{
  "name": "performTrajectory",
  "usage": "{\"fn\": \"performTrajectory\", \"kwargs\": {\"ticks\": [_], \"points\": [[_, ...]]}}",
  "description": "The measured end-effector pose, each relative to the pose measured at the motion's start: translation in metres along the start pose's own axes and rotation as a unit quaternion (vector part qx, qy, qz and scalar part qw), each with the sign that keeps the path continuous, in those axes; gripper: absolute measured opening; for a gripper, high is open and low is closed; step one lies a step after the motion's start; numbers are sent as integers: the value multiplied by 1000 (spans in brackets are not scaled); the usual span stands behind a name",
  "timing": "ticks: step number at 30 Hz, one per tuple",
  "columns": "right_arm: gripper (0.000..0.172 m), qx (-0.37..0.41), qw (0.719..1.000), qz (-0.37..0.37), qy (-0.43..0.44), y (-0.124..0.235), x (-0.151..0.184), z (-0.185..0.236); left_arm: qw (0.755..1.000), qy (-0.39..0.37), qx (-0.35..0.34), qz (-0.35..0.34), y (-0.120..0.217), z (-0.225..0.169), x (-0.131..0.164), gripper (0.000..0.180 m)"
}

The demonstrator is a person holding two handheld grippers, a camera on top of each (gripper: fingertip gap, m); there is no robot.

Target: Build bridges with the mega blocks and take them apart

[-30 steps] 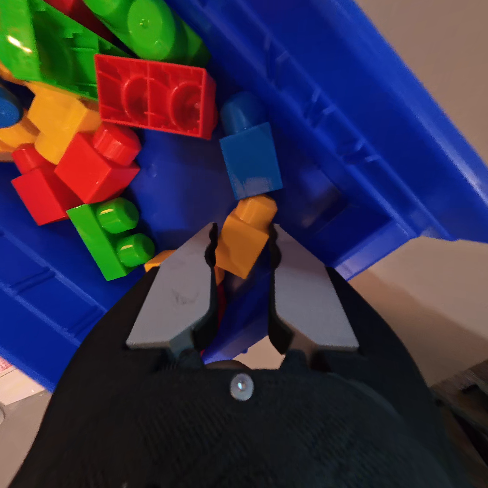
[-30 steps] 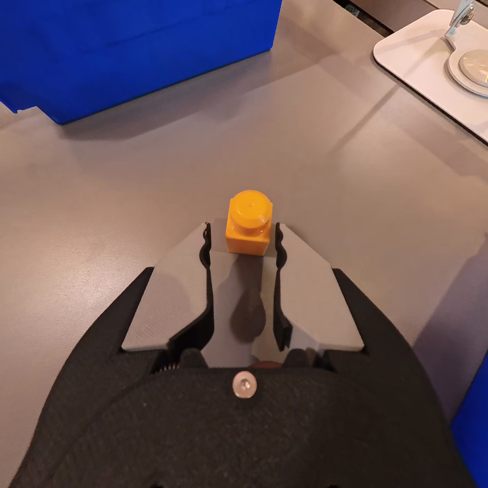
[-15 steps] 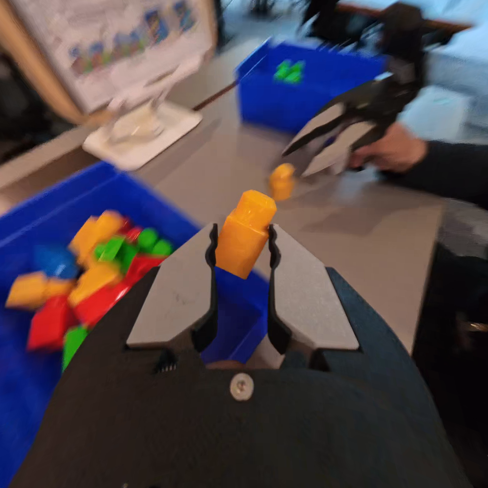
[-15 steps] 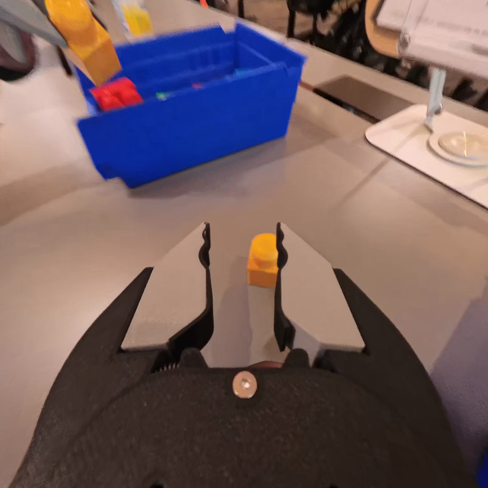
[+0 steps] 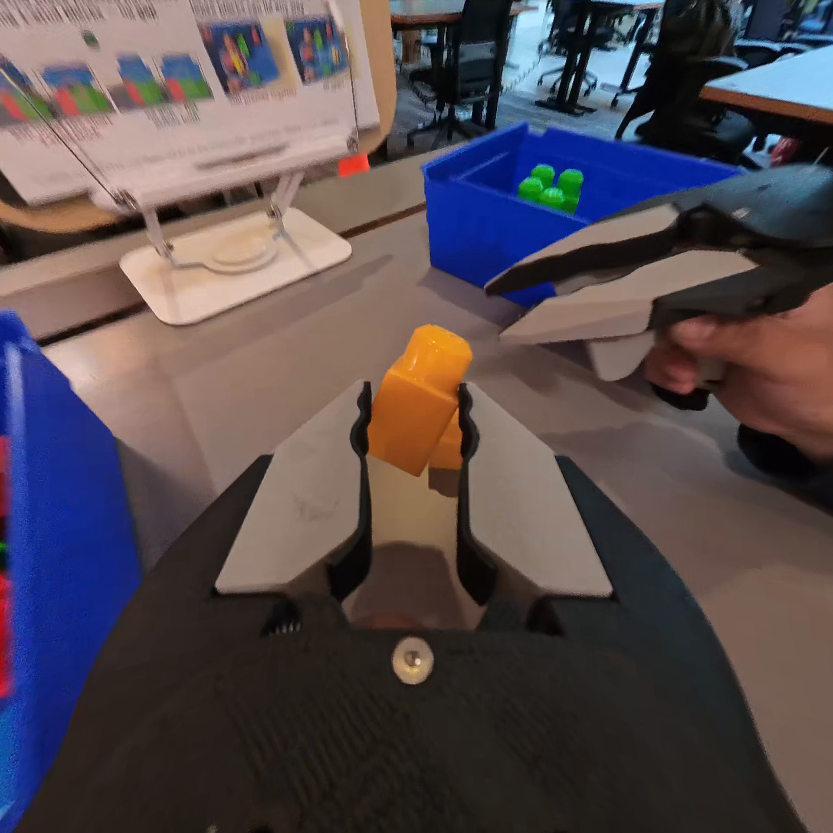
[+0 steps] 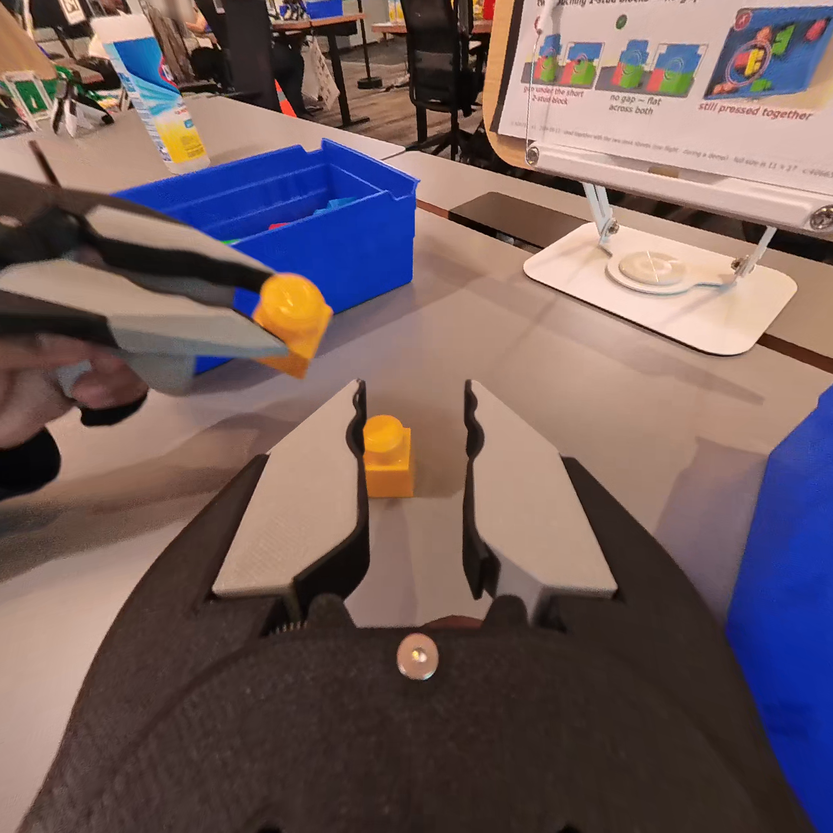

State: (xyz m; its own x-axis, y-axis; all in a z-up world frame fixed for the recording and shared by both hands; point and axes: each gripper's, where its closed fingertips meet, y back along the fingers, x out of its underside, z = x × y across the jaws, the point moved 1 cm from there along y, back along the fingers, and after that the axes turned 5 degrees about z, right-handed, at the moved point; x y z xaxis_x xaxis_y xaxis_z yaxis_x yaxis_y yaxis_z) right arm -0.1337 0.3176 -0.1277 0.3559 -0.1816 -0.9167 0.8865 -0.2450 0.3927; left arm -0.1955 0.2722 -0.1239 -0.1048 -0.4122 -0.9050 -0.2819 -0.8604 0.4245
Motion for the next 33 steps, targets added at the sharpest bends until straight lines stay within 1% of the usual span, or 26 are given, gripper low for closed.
{"fn": "performTrajectory", "kwargs": {"ticks": [2, 4, 5, 7, 8, 12, 14, 15, 18, 23, 25, 27, 29, 30, 33], "points": [[40, 5, 1000, 7, 1, -1, 2, -1, 1000, 14, -10, 22, -17, 3, 16, 37], [40, 10, 1000, 15, 2, -2, 5, -3, 999, 8, -17, 43, -28, 8, 30, 37], [40, 12, 1000, 21, 4, -3, 6, -3, 999, 3, -11, 53, -30, 8, 37, 37], [40, 12, 999, 42, 4, -7, 13, -3, 997, -1, 52, 53, -32, -6, 43, 37], [40, 7, 998, 57, 4, -9, 18, -2, 996, 3, 71, 58, -32, -9, 46, 37], [42, -11, 995, 101, -1, -17, 34, 1, 995, -1, 66, 75, -37, 3, 62, 37], [42, -19, 993, 113, -4, -19, 39, 3, 993, 11, 82, 81, -37, 2, 63, 36], [42, -20, 993, 117, -3, -21, 40, 4, 994, 13, 79, 77, -37, 4, 62, 37], [42, -12, 991, 135, 2, -24, 48, 2, 996, 11, 60, 63, -35, 8, 59, 41], [43, -12, 989, 148, -2, -26, 53, 2, 999, -10, 20, 49, -18, 14, 51, 41], [43, -14, 990, 137, 2, -25, 49, 3, 998, -14, 39, 53, -12, 7, 49, 41], [43, -21, 992, 122, 8, -23, 43, 7, 994, -33, 56, 86, -11, 2, 51, 39], [43, -20, 993, 119, 12, -23, 41, 8, 987, -75, 47, 132, -16, 6, 56, 38], [43, -19, 993, 119, 15, -23, 41, 8, 982, -92, 47, 158, -19, 7, 57, 38], [42, -16, 992, 122, 15, -23, 42, 7, 957, -140, 84, 239, -27, 0, 62, 38]]}}
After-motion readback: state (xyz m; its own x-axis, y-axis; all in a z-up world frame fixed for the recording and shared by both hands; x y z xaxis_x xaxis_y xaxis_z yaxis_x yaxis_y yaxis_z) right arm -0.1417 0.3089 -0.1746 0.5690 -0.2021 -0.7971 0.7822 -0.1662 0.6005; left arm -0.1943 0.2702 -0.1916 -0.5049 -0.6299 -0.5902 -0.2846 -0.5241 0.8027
